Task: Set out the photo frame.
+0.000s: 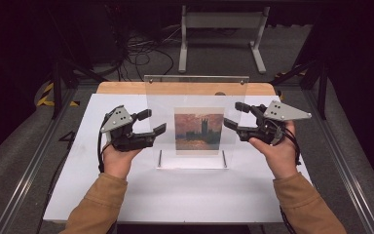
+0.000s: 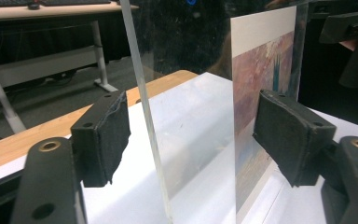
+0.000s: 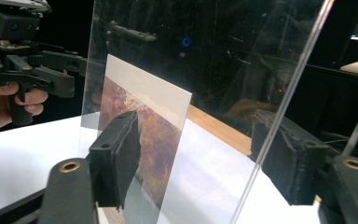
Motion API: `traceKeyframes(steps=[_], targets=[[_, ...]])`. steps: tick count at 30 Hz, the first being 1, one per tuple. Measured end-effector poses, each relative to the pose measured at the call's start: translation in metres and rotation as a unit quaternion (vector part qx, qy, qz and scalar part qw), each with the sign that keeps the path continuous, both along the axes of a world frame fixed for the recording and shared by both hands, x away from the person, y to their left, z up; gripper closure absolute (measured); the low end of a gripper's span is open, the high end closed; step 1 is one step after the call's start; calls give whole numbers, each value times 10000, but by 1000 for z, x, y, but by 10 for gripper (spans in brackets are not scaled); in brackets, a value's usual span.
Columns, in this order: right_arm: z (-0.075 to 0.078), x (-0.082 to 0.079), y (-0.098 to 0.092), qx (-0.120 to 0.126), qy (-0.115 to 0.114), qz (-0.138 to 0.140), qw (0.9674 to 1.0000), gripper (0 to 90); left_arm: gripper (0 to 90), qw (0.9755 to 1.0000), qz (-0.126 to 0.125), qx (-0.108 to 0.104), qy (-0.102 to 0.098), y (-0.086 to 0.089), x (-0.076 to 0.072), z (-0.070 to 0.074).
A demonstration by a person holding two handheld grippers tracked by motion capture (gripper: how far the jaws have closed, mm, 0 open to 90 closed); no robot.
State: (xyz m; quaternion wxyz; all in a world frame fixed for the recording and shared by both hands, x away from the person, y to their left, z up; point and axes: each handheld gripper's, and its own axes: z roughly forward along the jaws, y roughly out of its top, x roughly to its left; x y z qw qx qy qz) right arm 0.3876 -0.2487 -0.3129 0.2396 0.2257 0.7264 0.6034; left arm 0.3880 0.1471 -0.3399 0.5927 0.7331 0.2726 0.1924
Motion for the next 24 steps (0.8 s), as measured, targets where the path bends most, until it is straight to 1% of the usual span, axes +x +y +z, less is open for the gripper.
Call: traceKeyframes(steps=[3,4,6,7,9,10,11,12,13,16,19,21,24], targets=[[1,-2,-4,-18,-40,-82,10000,281,238,10000,30,-1,7,2,-2,0],[1,-4,-6,-22,-8,-126,9999,272,232,10000,47,4,2,3,-3,0],[1,-6,-10,-70,-51,-183,9998,265,218,10000,59,32,-44,6,-5,1],[1,-7,-12,-112,-79,-220,9997,258,212,10000,55,4,-26,8,-7,1],[2,-11,-18,-173,-93,-282,9994,246,204,10000,66,41,-47,11,-10,2],[2,-13,-20,-179,-97,-304,9993,243,200,10000,65,23,-26,12,-13,3],[2,-15,-23,-214,-110,-319,9992,241,197,10000,57,54,-62,14,-13,3],[3,-17,-25,-239,-108,-344,9991,238,195,10000,63,34,-30,17,-17,4],[3,-19,-29,-250,-106,-376,9989,228,192,10000,63,52,-53,19,-19,4],[4,-26,-38,-294,-72,-434,9986,219,184,10000,73,54,-36,26,-25,5],[5,-34,-49,-347,-57,-497,9981,202,170,9998,123,121,-59,35,-32,5],[4,-38,-54,-339,42,-505,9981,204,149,9998,125,173,-40,39,-34,5],[3,-45,-63,-412,21,-569,9975,200,115,9993,214,300,-54,46,-38,5]])
